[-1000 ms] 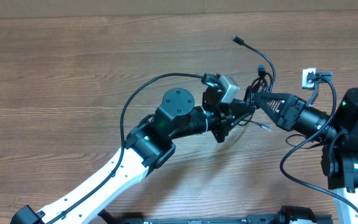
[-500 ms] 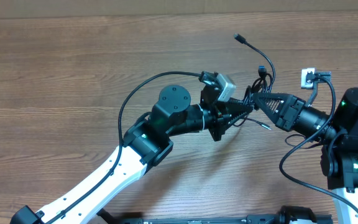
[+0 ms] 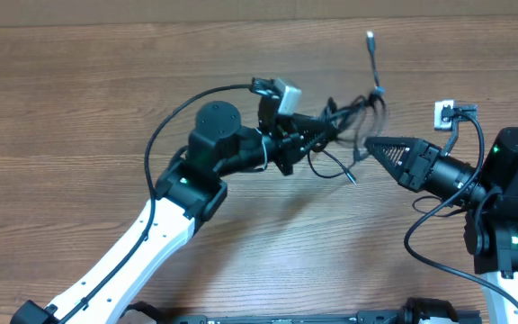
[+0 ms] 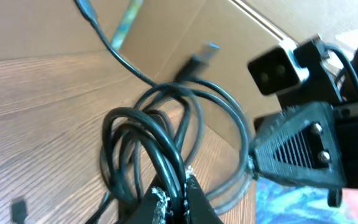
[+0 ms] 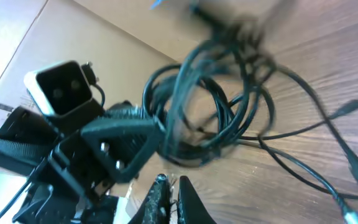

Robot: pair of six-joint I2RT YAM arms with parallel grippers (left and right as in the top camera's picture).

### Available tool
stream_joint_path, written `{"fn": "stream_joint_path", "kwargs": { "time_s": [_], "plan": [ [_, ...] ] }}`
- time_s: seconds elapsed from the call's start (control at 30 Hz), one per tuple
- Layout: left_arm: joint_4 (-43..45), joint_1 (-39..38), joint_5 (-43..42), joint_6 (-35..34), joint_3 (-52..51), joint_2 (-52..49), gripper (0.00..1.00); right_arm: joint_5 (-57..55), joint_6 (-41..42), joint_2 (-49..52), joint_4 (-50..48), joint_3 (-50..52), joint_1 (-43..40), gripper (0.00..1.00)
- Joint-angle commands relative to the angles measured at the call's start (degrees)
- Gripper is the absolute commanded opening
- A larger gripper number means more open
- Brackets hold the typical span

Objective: Untangle cables

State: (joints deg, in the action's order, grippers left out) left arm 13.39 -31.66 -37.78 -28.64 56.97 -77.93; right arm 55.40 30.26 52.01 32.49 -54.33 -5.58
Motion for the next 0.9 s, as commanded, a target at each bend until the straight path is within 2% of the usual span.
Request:
{"fn": "stream_joint_path", "kwargs": {
  "time_s": [0.0,0.23,0.33,0.43,0.57,0.67,0.87],
  "plan": [
    [1.7,1.4,-2.0,-1.4,0.9,0.1,0.04,1.0,-1.0,-0.5,0.9,-1.2,0.3,0.04],
    [7.8,1.4,-5.9,-1.2,0.9,0.1,0.04,-0.1,-2.3,-0.5,3.9,-1.2,0.3,0.04],
    [8.3,1.4,-7.9,2.0,0.9,0.1,0.04,0.0,-2.3,-0.5,4.1,-1.2,0.3,0.05],
    [8.3,1.4,-11.2,5.2,0.9,0.1,0.04,-0.1,-2.3,-0.5,4.0,-1.2,0.3,0.24],
    [8.4,1.4,-14.2,5.6,0.9,0.1,0.04,-1.4,-2.3,-0.5,3.7,-1.2,0.3,0.51],
    [8.7,1.4,-17.1,6.0,0.9,0.1,0.04,-3.3,-2.3,-0.5,3.7,-1.2,0.3,0.58],
    [15.5,1.5,-27.4,5.9,0.9,0.1,0.04,-7.4,-2.3,-0.5,4.2,-1.2,0.3,0.6]
  ]
}}
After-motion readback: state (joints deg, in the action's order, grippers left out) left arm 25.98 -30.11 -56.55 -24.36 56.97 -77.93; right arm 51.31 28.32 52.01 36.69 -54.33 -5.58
